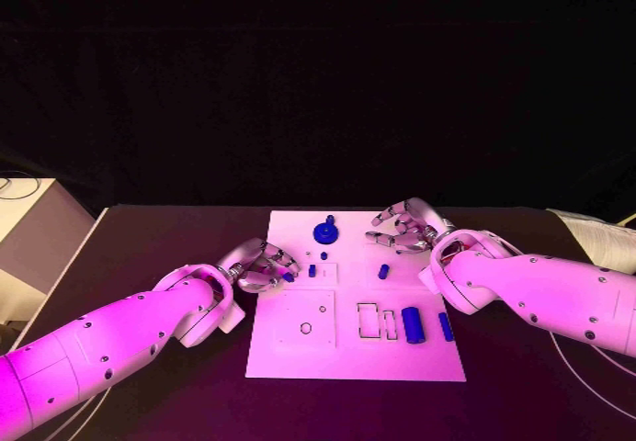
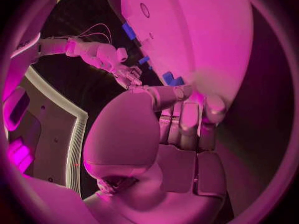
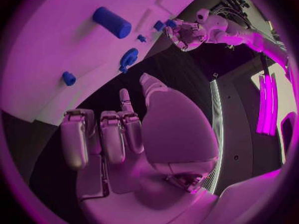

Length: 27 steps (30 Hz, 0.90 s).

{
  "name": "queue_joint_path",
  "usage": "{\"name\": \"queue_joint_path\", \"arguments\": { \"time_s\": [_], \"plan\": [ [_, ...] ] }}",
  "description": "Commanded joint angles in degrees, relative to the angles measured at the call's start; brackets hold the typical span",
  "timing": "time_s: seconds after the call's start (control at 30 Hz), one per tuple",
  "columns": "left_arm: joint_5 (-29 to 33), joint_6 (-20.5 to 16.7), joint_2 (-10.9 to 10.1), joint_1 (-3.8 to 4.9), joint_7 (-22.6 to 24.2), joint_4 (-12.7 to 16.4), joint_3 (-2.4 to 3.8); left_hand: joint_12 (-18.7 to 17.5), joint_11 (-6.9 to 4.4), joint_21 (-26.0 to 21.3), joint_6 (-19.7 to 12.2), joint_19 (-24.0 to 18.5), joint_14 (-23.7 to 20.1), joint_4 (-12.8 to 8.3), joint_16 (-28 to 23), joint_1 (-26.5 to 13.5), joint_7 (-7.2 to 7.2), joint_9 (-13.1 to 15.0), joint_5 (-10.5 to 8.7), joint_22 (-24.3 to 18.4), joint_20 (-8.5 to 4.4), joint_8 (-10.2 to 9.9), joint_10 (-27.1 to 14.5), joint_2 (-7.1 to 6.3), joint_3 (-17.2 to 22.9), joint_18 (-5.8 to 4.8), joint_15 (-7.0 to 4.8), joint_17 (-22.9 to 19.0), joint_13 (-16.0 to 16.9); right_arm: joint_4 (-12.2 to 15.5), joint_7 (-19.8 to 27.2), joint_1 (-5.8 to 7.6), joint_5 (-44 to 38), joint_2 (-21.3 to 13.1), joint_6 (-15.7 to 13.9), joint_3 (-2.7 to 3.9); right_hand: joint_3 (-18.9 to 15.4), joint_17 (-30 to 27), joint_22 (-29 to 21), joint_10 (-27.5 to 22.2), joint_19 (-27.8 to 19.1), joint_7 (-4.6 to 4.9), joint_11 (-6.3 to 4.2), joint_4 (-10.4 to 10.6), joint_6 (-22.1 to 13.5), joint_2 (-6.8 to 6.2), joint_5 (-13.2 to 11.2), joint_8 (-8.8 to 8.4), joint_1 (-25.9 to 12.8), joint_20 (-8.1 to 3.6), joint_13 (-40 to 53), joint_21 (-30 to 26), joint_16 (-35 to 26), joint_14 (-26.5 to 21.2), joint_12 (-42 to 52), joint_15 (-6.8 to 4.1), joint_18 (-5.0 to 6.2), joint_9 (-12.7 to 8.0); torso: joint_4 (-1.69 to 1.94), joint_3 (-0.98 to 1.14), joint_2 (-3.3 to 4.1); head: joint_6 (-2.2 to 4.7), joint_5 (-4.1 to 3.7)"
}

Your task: Assemble the parts on the task board

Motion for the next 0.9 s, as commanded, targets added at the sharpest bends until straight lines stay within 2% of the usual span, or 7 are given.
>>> {"name": "queue_joint_path", "arguments": {
  "time_s": [0.03,0.9],
  "plan": [
    [0.5,0.6,0.2,-0.33,-0.7,0.0,-0.27,0.3,2.12,-0.4,0.2,-0.5,-0.5,0.4,-0.2,-0.7,-0.12,-0.1,0.11,-0.2,0.08,0.4,-1.7,-0.17,-0.3,0.92,-0.05,-0.1,-0.1,0.0,0.5,-0.03,-0.4,0.0,0.6,0.01,0.2,15.1,10.4,5.3,3.7,-0.36,-0.45,0.0,-0.1,0.01,0.2,0.06,-0.6,-0.33,14.4,-0.4,0.2,6.0,0.0,-0.41,-0.21,0.1,0.02,0.01,0.01,-0.03,-0.01],
    [0.8,1.2,0.1,-0.33,-0.2,0.5,-0.25,0.4,2.06,-1.1,0.4,-1.5,-0.8,0.5,-0.3,-0.9,-0.19,-0.1,0.13,-1.5,0.07,0.6,-1.7,-0.34,-0.8,1.19,-0.12,-0.8,-0.4,0.0,0.5,-0.06,-0.4,0.0,0.7,0.01,0.3,15.1,10.4,5.3,3.7,-0.35,-0.45,0.0,-0.2,-0.01,0.2,0.12,-0.6,-0.34,14.4,-0.4,0.2,6.0,0.0,-0.41,-0.22,0.1,-0.02,0.02,0.01,-0.05,0.03]
  ]
}}
